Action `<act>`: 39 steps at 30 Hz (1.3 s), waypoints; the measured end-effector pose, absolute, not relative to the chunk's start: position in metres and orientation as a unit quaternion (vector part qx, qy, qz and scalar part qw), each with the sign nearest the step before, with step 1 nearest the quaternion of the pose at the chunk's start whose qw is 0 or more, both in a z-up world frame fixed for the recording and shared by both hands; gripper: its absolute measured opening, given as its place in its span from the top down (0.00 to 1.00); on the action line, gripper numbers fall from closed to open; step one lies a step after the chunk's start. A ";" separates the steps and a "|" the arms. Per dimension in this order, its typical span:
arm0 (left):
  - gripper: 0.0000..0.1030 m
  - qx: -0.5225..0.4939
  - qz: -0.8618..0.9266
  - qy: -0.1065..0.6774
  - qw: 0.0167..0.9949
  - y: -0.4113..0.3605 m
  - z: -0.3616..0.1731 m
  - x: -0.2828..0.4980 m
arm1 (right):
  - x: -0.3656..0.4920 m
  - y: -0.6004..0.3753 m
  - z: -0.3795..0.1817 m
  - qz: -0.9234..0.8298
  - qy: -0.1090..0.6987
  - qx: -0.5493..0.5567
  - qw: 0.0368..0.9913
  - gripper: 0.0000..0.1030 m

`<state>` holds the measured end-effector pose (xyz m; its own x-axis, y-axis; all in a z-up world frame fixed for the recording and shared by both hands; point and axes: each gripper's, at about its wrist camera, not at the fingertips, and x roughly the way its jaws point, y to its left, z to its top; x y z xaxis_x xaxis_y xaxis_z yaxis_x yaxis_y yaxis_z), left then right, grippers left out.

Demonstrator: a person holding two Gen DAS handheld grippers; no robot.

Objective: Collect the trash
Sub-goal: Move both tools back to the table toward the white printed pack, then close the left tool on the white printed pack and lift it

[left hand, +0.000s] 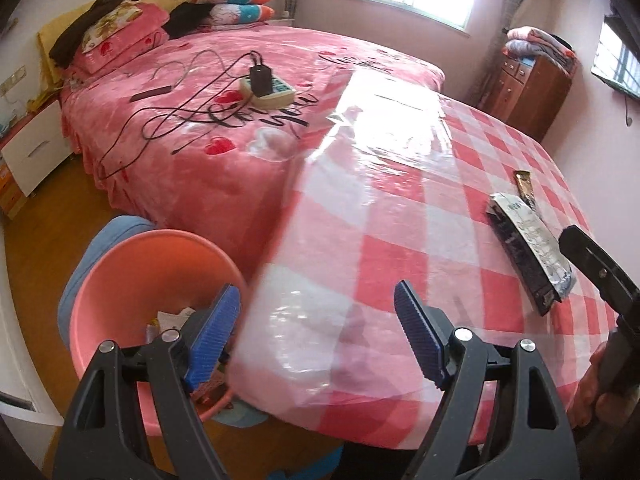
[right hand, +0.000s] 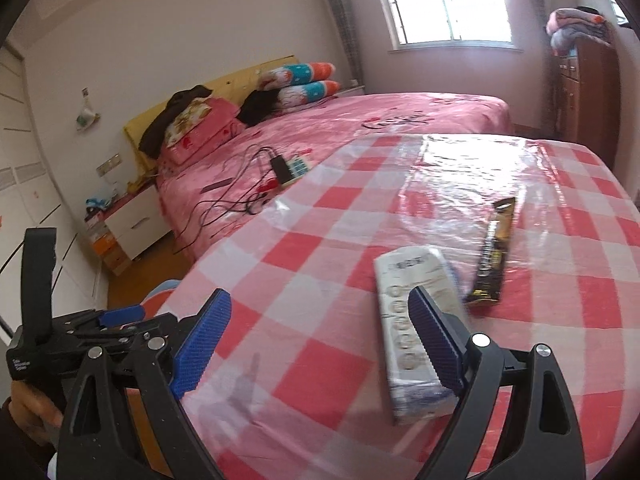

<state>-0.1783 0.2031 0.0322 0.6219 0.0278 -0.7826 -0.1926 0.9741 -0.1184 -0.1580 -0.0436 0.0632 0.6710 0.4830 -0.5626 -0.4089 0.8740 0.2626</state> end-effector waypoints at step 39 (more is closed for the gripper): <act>0.22 -0.051 -0.053 0.452 0.889 0.067 0.045 -0.133 | -0.125 -0.162 0.041 0.122 0.344 0.110 0.924 0.10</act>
